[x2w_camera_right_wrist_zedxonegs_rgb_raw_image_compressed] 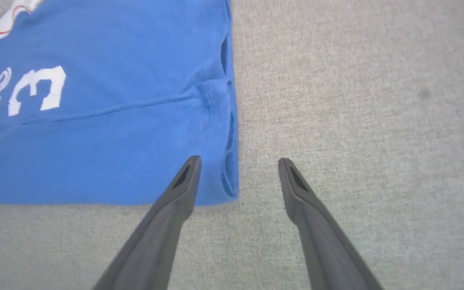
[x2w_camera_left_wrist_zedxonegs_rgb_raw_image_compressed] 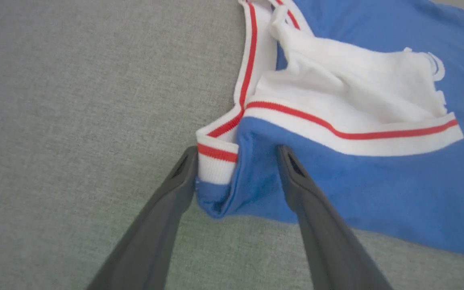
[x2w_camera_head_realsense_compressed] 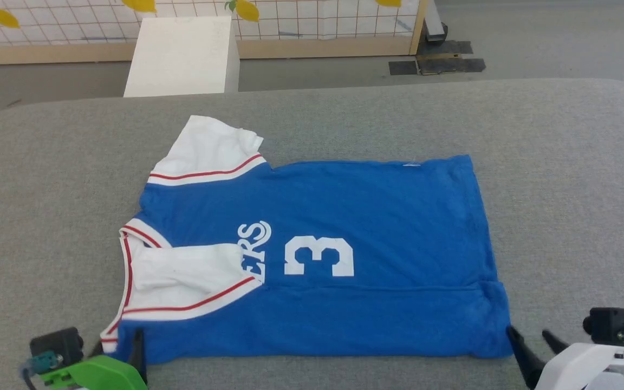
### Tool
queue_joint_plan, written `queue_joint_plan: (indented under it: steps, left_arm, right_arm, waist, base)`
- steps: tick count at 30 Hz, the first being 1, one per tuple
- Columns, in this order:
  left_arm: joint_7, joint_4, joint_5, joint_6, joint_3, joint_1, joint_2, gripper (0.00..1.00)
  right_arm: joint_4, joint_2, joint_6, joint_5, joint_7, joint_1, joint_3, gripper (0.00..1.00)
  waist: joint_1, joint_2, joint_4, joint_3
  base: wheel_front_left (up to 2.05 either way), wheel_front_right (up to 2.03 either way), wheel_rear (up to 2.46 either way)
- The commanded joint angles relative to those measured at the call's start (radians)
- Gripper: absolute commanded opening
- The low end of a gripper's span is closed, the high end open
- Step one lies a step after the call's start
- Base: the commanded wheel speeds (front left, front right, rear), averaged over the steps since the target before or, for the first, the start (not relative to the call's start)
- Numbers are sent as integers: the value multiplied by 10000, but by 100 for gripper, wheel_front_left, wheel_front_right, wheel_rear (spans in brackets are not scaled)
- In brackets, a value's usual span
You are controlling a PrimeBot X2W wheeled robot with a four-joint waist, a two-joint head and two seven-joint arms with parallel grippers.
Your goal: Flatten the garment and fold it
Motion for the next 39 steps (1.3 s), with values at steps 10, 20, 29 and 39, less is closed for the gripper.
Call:
queue_joint_plan:
  steps: [10,20,29,39]
  left_arm:
    - [-1278,-1203,1200,-509,332,-1846,1274,100]
    - [125,-92,1529,-2274,-599,-6620,2030,100]
    - [3531,1712,880,-2921,-985,-10597,2177,100]
    - [6883,2221,969,-1447,-1245,-11668,2433,100]
  right_arm:
    - [-1122,-23,-15,-764,-3795,-912,776,100]
    - [-1208,-75,-15,-1086,-5483,-2454,1308,100]
    - [-1379,-53,-15,-972,-5729,-3492,1748,100]
    - [-1233,-11,-15,-703,-5955,-3772,2169,100]
  waist:
    - [0,0,-420,906]
    - [0,0,-768,3098]
    - [0,0,-1471,4638]
    - [0,0,-2092,5352]
  base:
    - [0,0,0]
    - [0,0,0]
    - [0,0,0]
    - [0,0,0]
